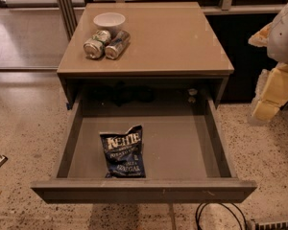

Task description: Pick blue chip bag from top drawer and place on counter

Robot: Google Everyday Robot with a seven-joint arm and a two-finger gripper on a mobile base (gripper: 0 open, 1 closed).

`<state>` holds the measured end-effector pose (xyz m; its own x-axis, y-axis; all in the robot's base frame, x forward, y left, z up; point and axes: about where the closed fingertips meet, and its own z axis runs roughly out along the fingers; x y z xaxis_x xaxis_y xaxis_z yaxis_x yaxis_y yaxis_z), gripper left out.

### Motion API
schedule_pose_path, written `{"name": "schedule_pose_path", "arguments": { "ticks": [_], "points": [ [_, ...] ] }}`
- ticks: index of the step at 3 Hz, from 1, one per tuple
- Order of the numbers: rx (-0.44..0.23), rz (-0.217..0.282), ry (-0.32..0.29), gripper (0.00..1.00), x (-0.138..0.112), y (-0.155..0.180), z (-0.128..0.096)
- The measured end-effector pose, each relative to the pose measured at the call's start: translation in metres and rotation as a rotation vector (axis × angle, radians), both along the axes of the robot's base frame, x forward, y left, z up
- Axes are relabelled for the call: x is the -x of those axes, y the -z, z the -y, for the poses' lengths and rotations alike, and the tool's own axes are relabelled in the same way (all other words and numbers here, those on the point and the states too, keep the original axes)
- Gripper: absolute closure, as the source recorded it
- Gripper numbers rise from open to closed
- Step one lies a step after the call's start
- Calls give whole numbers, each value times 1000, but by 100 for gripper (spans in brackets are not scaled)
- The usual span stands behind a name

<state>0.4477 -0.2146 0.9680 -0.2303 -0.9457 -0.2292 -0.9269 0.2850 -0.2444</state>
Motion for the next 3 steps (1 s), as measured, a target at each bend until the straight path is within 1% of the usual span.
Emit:
{"name": "schedule_pose_path", "arguments": {
  "ticks": [1,2,3],
  "points": [
    [-56,-12,-7,0,-21,31,-11],
    [-147,-38,-27,0,-39,74,-30],
    [-269,-66,-52,0,-43,119,-59]
  ]
}}
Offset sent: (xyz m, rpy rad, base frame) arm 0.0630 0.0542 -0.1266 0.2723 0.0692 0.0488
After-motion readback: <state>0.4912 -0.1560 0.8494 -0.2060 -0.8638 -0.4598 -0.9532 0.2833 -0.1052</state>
